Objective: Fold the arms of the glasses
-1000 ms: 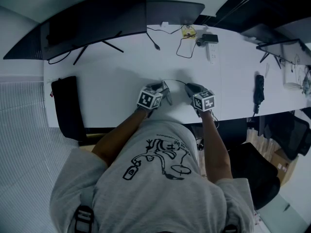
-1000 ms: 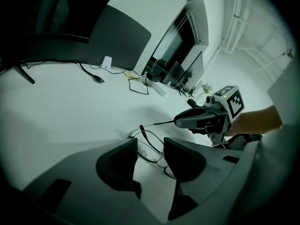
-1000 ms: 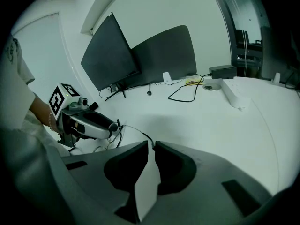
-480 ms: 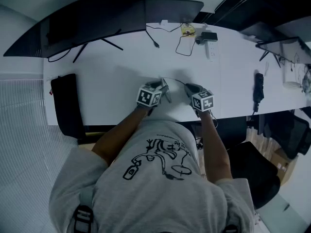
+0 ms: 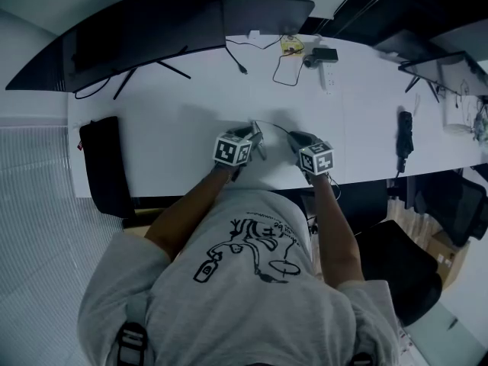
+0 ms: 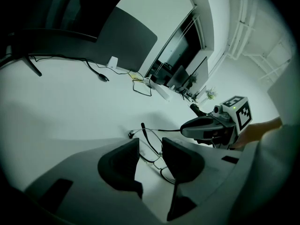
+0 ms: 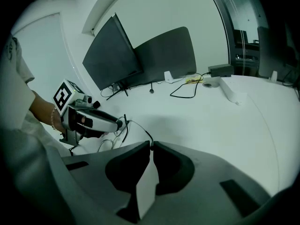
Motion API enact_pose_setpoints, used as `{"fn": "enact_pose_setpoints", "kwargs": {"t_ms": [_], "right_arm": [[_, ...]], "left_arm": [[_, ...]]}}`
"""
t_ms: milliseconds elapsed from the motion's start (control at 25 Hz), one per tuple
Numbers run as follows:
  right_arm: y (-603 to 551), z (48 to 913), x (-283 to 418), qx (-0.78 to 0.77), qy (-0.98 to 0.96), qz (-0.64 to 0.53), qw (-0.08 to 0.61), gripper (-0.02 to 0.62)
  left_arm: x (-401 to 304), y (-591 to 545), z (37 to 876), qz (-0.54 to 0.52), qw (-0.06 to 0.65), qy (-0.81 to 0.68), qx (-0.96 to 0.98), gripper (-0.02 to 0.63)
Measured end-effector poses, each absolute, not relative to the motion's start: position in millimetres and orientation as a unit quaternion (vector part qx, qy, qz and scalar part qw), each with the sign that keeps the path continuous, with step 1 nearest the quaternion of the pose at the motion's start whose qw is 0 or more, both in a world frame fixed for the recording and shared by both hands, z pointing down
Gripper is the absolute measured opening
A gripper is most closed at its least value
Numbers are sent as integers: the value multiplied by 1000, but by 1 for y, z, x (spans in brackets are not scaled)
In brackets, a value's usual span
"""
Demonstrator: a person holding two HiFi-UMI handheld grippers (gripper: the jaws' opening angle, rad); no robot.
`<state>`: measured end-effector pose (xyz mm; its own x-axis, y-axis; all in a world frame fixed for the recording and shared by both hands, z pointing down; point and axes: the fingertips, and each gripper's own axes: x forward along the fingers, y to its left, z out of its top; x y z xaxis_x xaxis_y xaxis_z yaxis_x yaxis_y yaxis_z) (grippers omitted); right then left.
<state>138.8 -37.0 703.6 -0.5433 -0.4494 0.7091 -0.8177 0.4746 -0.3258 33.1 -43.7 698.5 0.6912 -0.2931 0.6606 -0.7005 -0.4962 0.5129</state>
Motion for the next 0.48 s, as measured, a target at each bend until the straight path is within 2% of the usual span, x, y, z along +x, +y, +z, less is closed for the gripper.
{"fn": "enact_pose_setpoints", "kwargs": {"t_ms": [480], "right_arm": [[-33, 705, 137, 388, -812, 337, 276, 32]], "left_arm": [[34, -46, 700, 245, 410, -308, 823, 172]]}}
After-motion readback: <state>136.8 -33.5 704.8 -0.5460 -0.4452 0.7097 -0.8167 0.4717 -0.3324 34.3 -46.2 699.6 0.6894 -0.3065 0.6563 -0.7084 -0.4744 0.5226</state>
